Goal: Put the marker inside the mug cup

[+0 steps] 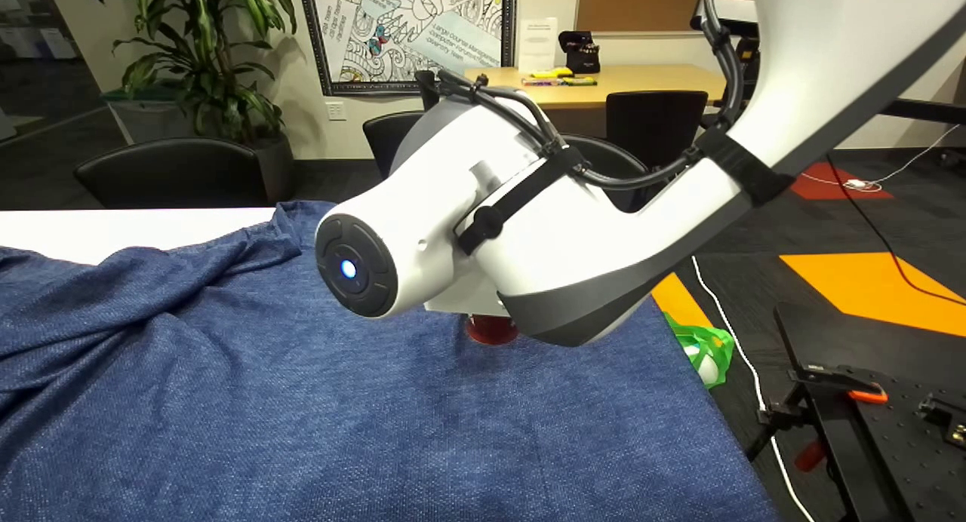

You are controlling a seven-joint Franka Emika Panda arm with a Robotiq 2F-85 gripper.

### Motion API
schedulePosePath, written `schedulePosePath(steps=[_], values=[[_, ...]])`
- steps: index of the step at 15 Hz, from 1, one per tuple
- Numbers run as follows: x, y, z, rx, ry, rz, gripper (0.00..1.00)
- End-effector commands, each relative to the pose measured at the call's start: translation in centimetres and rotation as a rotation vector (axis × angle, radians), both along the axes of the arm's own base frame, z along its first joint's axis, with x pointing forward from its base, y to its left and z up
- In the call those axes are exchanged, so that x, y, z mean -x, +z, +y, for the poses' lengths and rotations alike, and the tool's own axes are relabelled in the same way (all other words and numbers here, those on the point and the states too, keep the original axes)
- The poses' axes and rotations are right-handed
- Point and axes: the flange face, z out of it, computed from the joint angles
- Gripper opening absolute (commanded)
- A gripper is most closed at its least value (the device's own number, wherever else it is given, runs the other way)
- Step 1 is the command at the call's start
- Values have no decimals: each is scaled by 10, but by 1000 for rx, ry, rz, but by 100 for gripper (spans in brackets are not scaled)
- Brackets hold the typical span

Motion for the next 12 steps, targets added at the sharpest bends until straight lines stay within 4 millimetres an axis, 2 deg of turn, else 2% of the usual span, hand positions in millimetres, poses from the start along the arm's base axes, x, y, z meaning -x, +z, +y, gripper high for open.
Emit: schedulePosePath(steps=[1,6,12], values=[[-10,-3,-2,41,31,-31,5],[-13,-15,2,6,68,-19,5],[-11,-18,9,-25,69,3,6]])
